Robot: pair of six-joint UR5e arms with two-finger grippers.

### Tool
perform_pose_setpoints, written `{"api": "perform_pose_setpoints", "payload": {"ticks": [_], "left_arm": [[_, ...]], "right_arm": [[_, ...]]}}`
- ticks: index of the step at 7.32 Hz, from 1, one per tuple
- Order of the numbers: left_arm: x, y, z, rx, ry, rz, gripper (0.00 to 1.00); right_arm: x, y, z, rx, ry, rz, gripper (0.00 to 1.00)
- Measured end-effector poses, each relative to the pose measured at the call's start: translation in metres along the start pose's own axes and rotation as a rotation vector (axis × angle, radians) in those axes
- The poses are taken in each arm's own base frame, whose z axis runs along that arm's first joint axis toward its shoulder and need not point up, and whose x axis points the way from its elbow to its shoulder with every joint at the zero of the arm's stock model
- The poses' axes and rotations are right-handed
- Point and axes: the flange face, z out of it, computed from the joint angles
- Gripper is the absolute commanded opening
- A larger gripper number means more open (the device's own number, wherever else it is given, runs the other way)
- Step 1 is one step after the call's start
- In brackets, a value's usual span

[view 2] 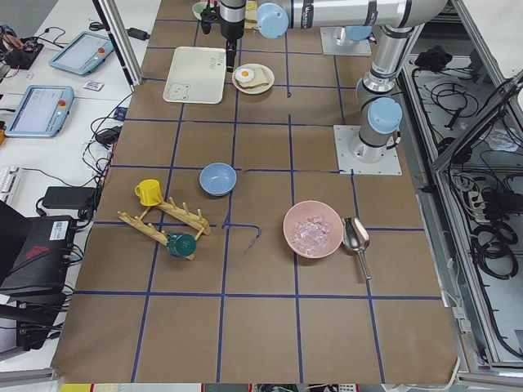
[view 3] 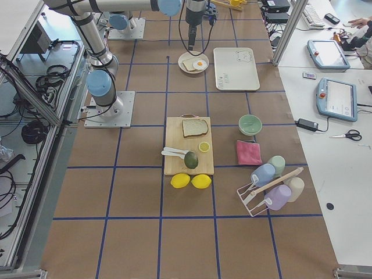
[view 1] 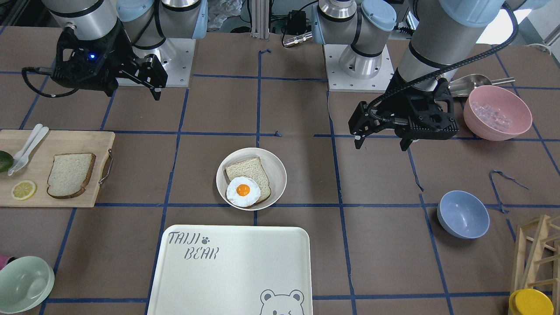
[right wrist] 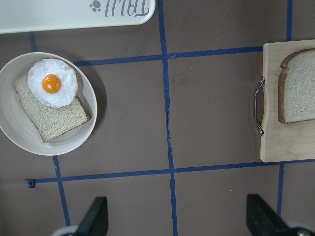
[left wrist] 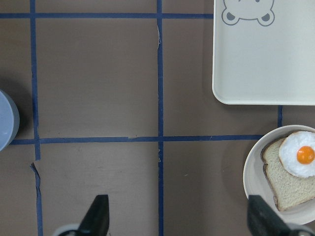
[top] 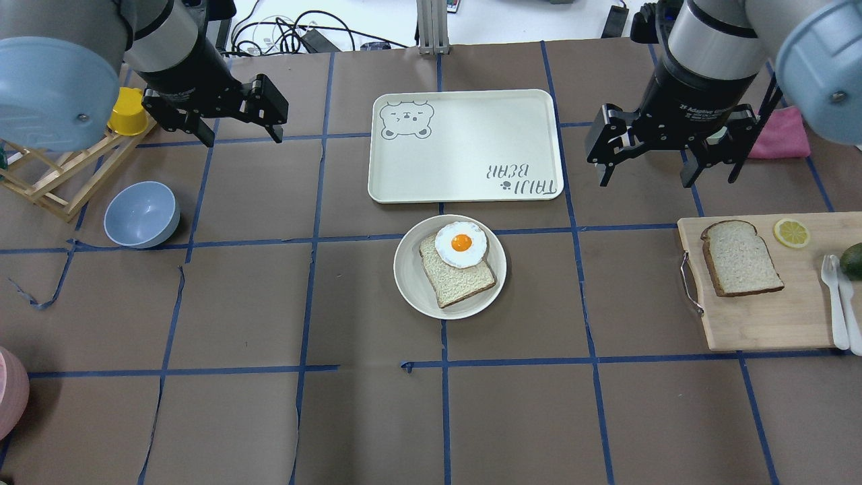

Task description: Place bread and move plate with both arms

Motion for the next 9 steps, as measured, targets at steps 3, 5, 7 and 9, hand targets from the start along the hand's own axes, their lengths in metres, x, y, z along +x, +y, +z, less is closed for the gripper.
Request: {"api": "perform_pose_setpoints", "payload": {"ticks": [3,5,7,9], "left_arm": [[0.000,0.000,0.000,-0.001,-0.001,0.000,1.00],[0.000,0.001,-0.001,0.002,0.000,0.000,1.00],[0.000,0.002,-0.005,0.008,0.000,0.000,1.00],[0.001,0.006,-0.012,0.020,0.001,0.001,1.00]], "right_arm": [[0.000,0.000,0.000,-0.001,0.002,0.002,1.00],[0.000,0.001,0.000,-0.001,0.006,0.003,1.00],[0.002,-0.001,0.002,-0.006,0.012,0.002,1.00],[0.007,-0.004,0.005,-0.012,0.019,0.015,1.00]]}}
